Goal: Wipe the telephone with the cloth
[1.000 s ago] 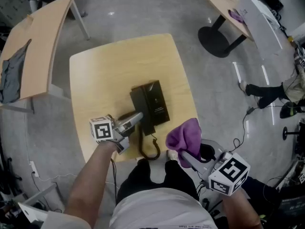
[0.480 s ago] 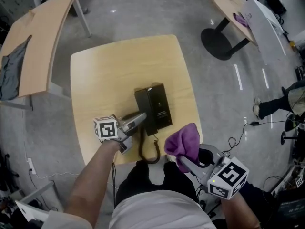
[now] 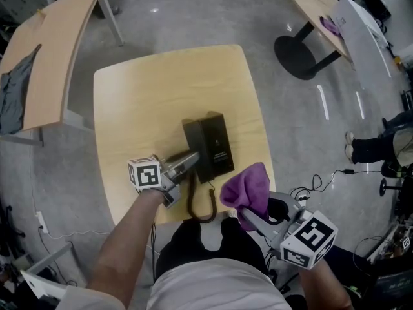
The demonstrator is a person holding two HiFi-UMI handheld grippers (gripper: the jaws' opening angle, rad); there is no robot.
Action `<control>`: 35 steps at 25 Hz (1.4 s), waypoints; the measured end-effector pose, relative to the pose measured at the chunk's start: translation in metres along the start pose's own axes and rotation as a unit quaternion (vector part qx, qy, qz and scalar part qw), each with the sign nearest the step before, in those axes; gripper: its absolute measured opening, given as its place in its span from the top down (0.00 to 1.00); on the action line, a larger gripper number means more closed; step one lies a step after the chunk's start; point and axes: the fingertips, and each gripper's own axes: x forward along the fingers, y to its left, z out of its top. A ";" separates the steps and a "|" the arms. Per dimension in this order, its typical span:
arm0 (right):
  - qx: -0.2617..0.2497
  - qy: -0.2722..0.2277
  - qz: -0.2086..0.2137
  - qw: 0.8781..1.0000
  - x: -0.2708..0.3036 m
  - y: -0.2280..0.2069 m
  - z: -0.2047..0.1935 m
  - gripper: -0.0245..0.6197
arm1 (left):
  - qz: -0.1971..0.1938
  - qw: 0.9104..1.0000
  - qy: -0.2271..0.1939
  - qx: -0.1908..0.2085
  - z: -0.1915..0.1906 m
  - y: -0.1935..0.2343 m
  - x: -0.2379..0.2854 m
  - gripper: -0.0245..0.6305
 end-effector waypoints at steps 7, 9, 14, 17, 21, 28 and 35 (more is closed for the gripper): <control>0.006 -0.001 0.006 1.000 0.004 -0.002 0.002 0.79 | 0.014 1.000 0.004 -0.001 0.001 0.002 0.001 0.84; 0.005 -0.004 0.010 1.000 0.005 -0.002 0.004 0.79 | 0.021 1.000 0.007 -0.001 0.001 0.003 0.000 0.83; 0.006 -0.008 0.015 1.000 0.006 -0.002 0.006 0.79 | 0.045 0.999 0.011 0.003 0.001 0.006 -0.001 0.82; 0.005 -0.008 0.015 1.000 0.007 -0.003 0.006 0.79 | 0.057 0.998 0.011 0.002 0.001 0.008 -0.002 0.80; 0.002 -0.011 0.015 1.000 0.007 -0.003 0.008 0.79 | 0.074 0.997 0.014 0.004 0.001 0.011 -0.002 0.76; -0.003 -0.016 0.009 1.000 0.007 -0.003 0.010 0.79 | 0.092 0.996 0.013 0.012 0.004 0.012 -0.006 0.72; -0.012 -0.020 0.000 1.000 0.002 -0.002 0.010 0.79 | 0.096 0.995 -0.011 0.013 0.014 0.005 -0.017 0.70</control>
